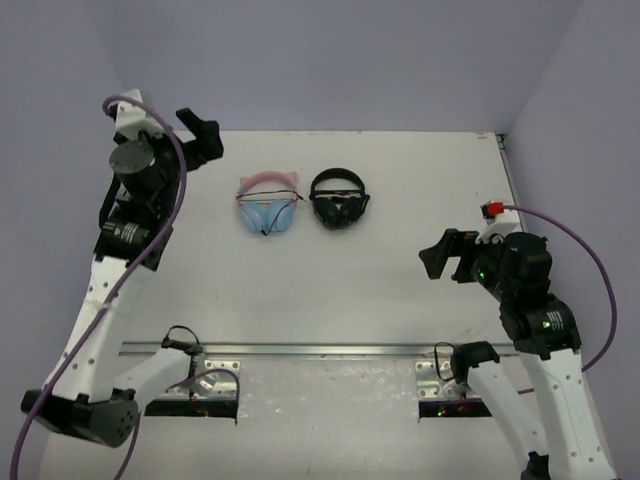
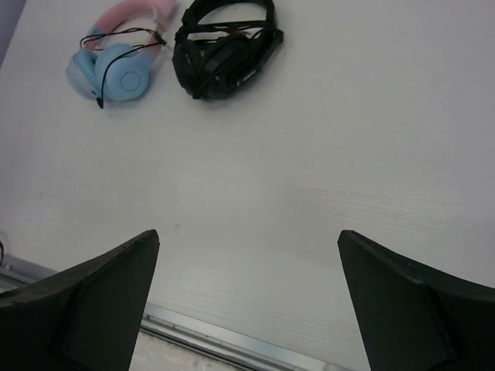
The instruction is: Wrap the headphones
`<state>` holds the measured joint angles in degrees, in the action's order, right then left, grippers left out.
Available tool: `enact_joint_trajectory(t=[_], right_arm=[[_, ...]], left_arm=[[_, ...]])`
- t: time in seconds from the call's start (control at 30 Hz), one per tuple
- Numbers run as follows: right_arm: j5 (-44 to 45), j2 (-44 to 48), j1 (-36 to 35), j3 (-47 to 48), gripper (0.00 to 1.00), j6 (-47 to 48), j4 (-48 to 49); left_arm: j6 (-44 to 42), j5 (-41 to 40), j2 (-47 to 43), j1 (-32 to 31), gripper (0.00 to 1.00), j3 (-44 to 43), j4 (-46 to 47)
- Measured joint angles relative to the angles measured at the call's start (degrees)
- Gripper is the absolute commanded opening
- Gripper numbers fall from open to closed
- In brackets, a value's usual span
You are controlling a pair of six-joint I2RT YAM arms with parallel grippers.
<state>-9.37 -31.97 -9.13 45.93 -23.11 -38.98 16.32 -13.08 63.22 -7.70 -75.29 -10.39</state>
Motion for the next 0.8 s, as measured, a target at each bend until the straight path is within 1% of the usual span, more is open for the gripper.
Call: enact_joint_trajectory(t=[0.03,0.13,0.23,0.33,0.4,0.5,0.8], right_arm=[[1.62,0.07,0.0,1.79,0.99,0.66,-1.62],[5.35,0.98,0.0,6.05,0.99,2.4,-5.92],[7.87,3.21,0.0,6.56,0.99,4.24,-9.25],[9.29,5.79,0.0,4.92,0.99,5.6,-11.76],[9.38,6.71,0.0,4.48,0.99,6.21,-13.64],[9.33,7.13,-0.02,4.59,0.99,6.82,-14.38],[8.24,3.65,0.0,5.9,0.99,7.04,-13.05]], left_arm=[[0.57,-0.2,-4.2,-1.01,1.0,2.56,-2.27],[0.52,-2.67,-16.9,-1.11,1.0,10.88,-9.92],[-1.18,-7.65,-28.28,-0.94,1.0,19.96,-16.0],[-2.54,-11.39,-41.03,-0.96,1.0,28.61,-18.53],[-2.73,-12.31,-46.97,-0.96,1.0,32.57,-19.23],[-2.47,-12.74,-49.24,-0.96,1.0,35.71,-19.61],[-1.84,-12.41,-44.87,-0.96,1.0,37.18,-19.34]])
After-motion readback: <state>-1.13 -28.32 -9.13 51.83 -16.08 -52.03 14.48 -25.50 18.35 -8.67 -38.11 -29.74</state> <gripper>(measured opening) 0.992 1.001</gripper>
